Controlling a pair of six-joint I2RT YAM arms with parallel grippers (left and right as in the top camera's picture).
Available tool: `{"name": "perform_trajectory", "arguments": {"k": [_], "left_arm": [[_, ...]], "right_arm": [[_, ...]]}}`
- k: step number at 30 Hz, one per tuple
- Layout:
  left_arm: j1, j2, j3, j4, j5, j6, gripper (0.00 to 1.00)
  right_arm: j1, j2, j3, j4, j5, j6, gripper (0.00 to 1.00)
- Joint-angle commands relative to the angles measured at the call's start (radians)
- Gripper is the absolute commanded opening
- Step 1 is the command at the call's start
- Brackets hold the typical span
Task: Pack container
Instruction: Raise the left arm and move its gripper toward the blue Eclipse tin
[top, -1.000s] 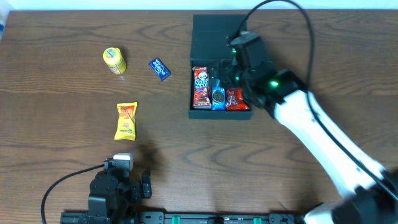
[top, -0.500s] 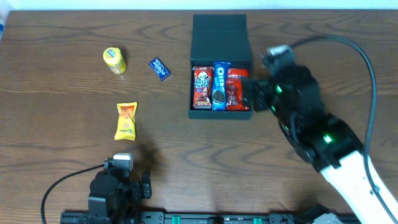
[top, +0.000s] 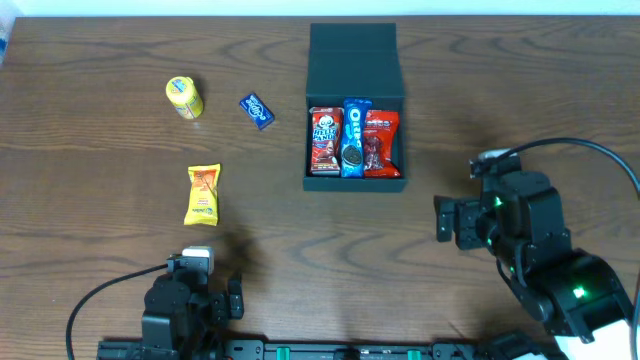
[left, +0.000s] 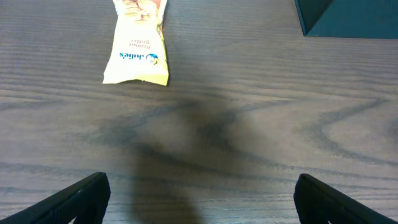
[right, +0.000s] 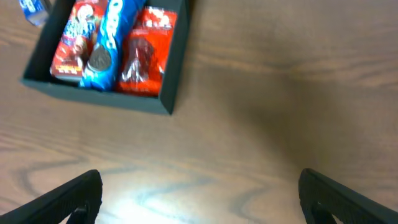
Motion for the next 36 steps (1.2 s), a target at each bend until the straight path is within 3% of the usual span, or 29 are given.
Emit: {"name": "perform_trajectory", "arguments": {"k": [1,17,30,36], "left_arm": [[0.006,-0.006,-0.03,-0.024,-0.008,-0.011,0.96],[0.006,-0.006,-0.03,-0.024,-0.008,-0.011,0.95],[0.006,-0.006,-0.03,-0.014,-0.023,-0.012,0.96],[0.006,-0.006,-0.03,0.163,0.147,-0.052,0.96]], "right_arm": [[-0.006,-0.003,-0.008,-0.011,-0.015,0.011,0.99],[-0.006,0.001,-0.008,-0.202,-0.015,0.011,0.99],[-0.006,0.001,-0.008,-0.203,-0.016,0.011,0.99],[-0.006,0.001,-0.008,-0.203,-0.016,0.011,0.99]]}}
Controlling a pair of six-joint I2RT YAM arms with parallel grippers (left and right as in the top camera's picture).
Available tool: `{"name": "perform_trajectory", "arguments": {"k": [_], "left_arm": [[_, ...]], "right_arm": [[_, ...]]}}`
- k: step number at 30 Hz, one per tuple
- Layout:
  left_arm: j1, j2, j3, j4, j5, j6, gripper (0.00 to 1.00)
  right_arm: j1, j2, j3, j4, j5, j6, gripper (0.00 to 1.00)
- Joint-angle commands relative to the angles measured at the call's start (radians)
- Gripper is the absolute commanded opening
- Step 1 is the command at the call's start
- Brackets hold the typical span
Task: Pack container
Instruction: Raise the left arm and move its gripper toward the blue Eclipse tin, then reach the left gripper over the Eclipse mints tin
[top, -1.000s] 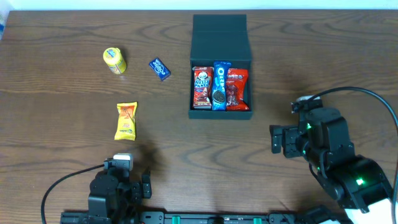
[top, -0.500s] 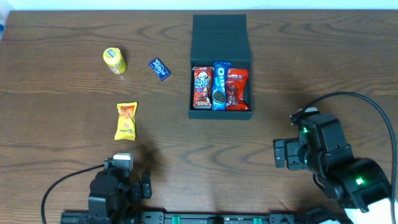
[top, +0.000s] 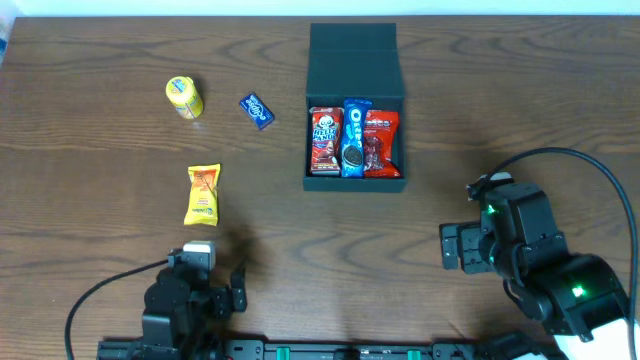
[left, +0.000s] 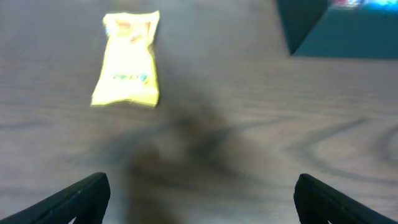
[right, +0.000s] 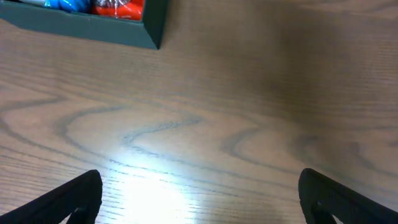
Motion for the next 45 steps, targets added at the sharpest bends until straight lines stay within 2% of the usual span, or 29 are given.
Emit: {"name": "perform_trajectory", "arguments": {"k": [1,7,16,21,28,33,40,45], "left_arm": [[0.006,-0.006,-0.003,0.081,0.133,-0.036,0.96],[0.006,-0.006,0.029,0.196,0.26,-0.037,0.96],[0.006,0.001,0.149,0.187,0.252,-0.044,0.96],[0.006,0.066,0.224,0.186,0.254,-0.043,0.96],[0.006,0.354,0.394,0.171,0.348,-0.043,0.96],[0.006,0.576,0.554,0.101,0.341,-0.036,0.96],[0.006,0.913,0.816,-0.12,0.265,-0.036,0.96],[0.006,1.044,0.892,-0.141,0.266,-0.036,0.95]], "right_arm": [[-0.006,-0.001,-0.005,-0.002,-0.001,0.011,0.99],[-0.006,-0.001,-0.005,-0.002,-0.001,0.011,0.99],[-0.006,-0.001,-0.005,-0.002,-0.001,0.011,0.99],[-0.006,-0.001,-0.005,-0.002,-0.001,0.011,0.99],[-0.006,-0.001,-0.005,-0.002,-0.001,0.011,0.99],[-0.006,-0.001,-0.005,-0.002,-0.001,0.011,0.99],[-0.006,-0.001,-0.005,-0.002,-0.001,0.011,0.99],[-0.006,-0.001,-0.005,-0.002,-0.001,0.011,0.99]]}}
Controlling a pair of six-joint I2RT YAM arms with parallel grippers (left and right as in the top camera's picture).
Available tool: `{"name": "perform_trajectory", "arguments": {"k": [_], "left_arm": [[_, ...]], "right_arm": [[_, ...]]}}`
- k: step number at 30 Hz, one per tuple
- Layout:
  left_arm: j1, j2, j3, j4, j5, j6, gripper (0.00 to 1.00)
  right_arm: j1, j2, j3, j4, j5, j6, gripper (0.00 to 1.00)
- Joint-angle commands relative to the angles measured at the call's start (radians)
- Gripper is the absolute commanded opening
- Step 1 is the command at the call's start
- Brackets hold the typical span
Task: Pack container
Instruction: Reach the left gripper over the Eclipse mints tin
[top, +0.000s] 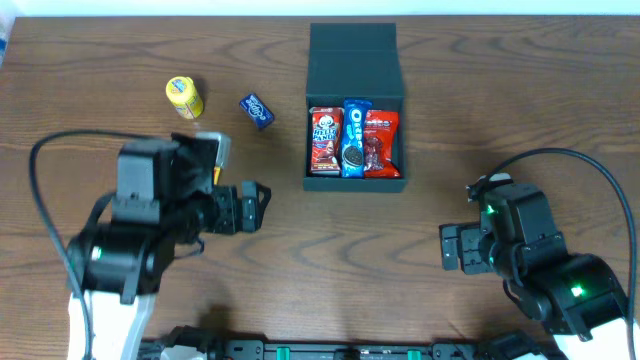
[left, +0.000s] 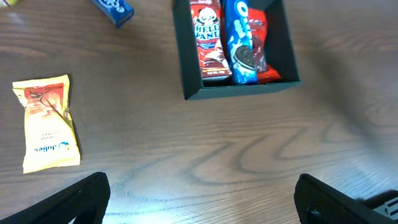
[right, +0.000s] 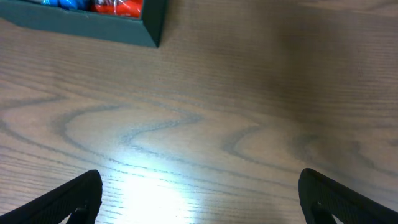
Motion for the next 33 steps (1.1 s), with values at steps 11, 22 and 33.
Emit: {"name": "perform_trajectory", "arguments": {"k": [11,22,33], "left_arm": [[0.006,0.119,0.061,0.071,-0.02,-0.043,0.96],[0.005,0.285,0.212,0.027,-0.275,-0.29,0.96],[-0.003,0.581,0.531,0.054,-0.233,-0.304,0.96]], "right_arm": [[-0.006,-0.002,0.001,-0.002,0.0,0.011,0.99],[-0.006,-0.002,0.001,-0.002,0.0,0.011,0.99],[-0.006,-0.002,0.001,-0.002,0.0,0.011,0.99]]}}
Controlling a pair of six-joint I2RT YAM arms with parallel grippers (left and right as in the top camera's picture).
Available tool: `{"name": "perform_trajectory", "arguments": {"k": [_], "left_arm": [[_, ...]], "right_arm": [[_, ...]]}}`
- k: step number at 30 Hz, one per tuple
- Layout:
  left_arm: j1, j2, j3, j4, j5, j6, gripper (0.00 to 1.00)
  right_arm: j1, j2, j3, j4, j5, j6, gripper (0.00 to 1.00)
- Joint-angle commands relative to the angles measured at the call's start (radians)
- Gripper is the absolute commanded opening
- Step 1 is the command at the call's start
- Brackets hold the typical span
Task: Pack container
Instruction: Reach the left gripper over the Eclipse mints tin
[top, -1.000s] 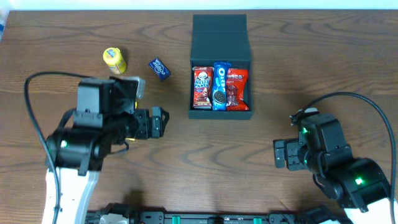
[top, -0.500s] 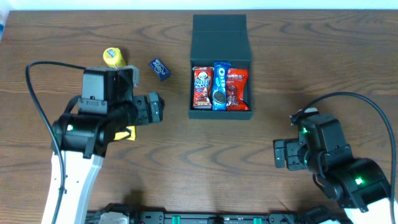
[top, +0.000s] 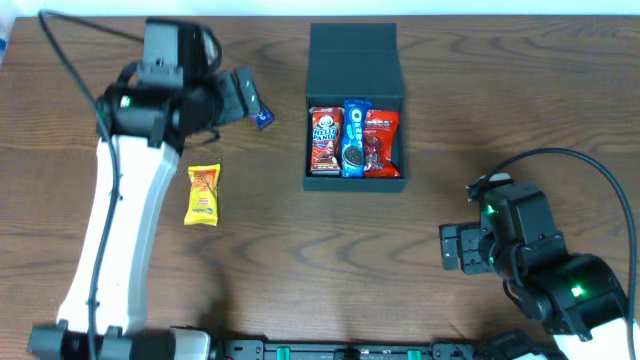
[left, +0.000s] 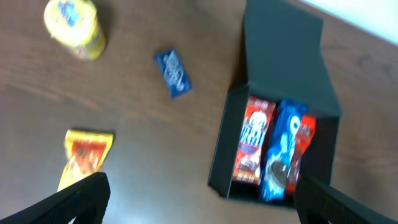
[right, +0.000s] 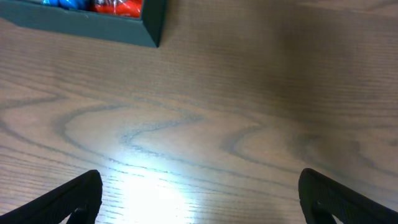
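Observation:
An open dark green box (top: 355, 184) at the table's back middle holds a red Hello Panda pack (top: 325, 140), a blue Oreo pack (top: 352, 135) and a red pack (top: 381, 143). Outside it lie a yellow snack packet (top: 202, 194) and a small blue packet (top: 263, 118). A yellow can (left: 74, 28) shows only in the left wrist view. My left gripper (top: 241, 94) hangs open and empty, high over the back left beside the blue packet. My right gripper (top: 447, 247) is open and empty, low at the front right.
The box lid (top: 354, 60) lies flat behind the box. In the right wrist view only the box's front corner (right: 134, 28) shows above bare wood. The left arm's white link (top: 115, 230) crosses the table's left side, and a black cable (top: 590, 160) loops over the right.
My left arm has moved from the middle left of the table to the back left, over the yellow can and next to the blue packet. The right arm has not moved.
Both grippers were open and low at the front, the left one short of the yellow packet, the right one near the box. The right then sat a little farther back and stayed. The left stood raised over the middle left, and now over the back left.

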Motion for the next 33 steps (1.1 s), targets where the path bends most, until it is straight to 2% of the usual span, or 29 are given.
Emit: {"name": "perform_trajectory", "arguments": {"k": [1,6,8,11,14,25,33], "left_arm": [[-0.003,0.044,0.039,0.026,0.035,-0.017,0.96],[-0.009,0.076,0.039,0.103,0.033,0.0,0.96],[-0.018,0.101,0.039,0.131,-0.011,-0.003,0.96],[-0.024,0.161,0.039,0.121,-0.087,-0.095,0.96],[-0.019,0.239,0.039,0.113,-0.085,-0.208,0.96],[-0.019,0.481,0.042,0.21,-0.065,-0.457,0.96],[-0.011,0.564,0.047,0.307,-0.07,-0.504,0.96]], "right_arm": [[-0.006,-0.002,0.001,-0.001,0.0,0.011,0.99],[-0.006,-0.002,0.001,-0.001,0.0,0.011,0.99],[-0.006,-0.002,0.001,-0.001,0.0,0.011,0.99],[-0.006,-0.002,0.001,-0.001,0.0,0.011,0.99],[-0.006,-0.002,0.001,-0.001,0.0,0.011,0.99],[-0.006,-0.002,0.001,-0.001,0.0,0.011,0.99],[-0.006,-0.002,0.001,-0.001,0.0,0.011,0.99]]}}
